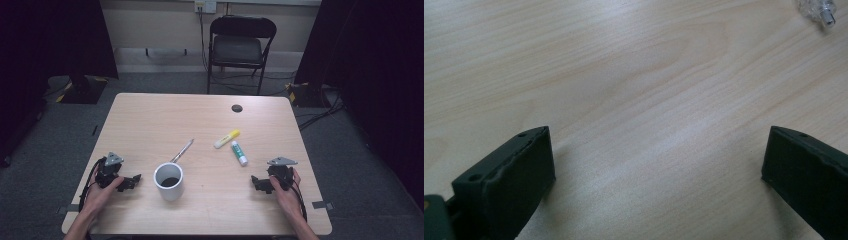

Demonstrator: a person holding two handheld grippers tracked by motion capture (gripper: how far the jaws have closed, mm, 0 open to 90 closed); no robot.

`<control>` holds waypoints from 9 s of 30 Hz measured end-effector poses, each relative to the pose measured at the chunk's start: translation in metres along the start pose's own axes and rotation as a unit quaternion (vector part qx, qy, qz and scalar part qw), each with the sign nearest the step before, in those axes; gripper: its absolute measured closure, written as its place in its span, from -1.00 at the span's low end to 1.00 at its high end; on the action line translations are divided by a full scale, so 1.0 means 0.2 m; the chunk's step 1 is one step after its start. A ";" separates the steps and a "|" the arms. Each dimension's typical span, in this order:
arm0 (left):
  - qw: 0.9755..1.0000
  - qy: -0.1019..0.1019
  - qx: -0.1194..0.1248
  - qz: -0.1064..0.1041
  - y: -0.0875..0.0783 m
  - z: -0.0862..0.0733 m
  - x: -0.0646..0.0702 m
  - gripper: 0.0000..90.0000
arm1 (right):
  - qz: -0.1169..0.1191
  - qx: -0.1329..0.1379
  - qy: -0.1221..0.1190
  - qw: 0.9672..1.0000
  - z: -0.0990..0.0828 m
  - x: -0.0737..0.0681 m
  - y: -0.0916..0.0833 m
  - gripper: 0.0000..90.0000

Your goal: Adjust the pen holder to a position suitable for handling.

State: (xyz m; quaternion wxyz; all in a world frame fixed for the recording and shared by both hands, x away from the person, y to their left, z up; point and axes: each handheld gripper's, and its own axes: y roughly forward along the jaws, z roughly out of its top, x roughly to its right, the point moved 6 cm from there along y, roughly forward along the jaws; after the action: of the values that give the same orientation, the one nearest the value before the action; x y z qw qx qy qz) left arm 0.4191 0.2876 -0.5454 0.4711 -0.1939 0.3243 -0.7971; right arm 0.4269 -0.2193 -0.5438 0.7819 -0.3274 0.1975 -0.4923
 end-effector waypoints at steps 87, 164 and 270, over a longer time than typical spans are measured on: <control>0.972 0.042 0.106 -0.205 -0.22 0.45 0.45 0.56 | 0.007 0.000 -0.005 1.000 0.00 0.01 0.00 -1.00; 0.968 0.078 0.078 -0.226 0.06 0.58 0.71 0.73 | 0.010 -0.001 -0.007 1.000 0.00 0.01 0.00 -1.00; 0.998 0.027 -0.017 -0.058 -0.08 0.00 0.18 -0.64 | 0.031 0.012 -0.014 0.999 0.03 0.00 -0.02 -0.65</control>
State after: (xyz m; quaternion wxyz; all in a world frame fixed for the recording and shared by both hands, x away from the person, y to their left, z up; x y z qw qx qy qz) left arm 0.3913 0.2620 -0.5345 0.4120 -0.1989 0.3390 -0.8221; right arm 0.4281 -0.2183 -0.5378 0.8035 -0.3183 0.1910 -0.4654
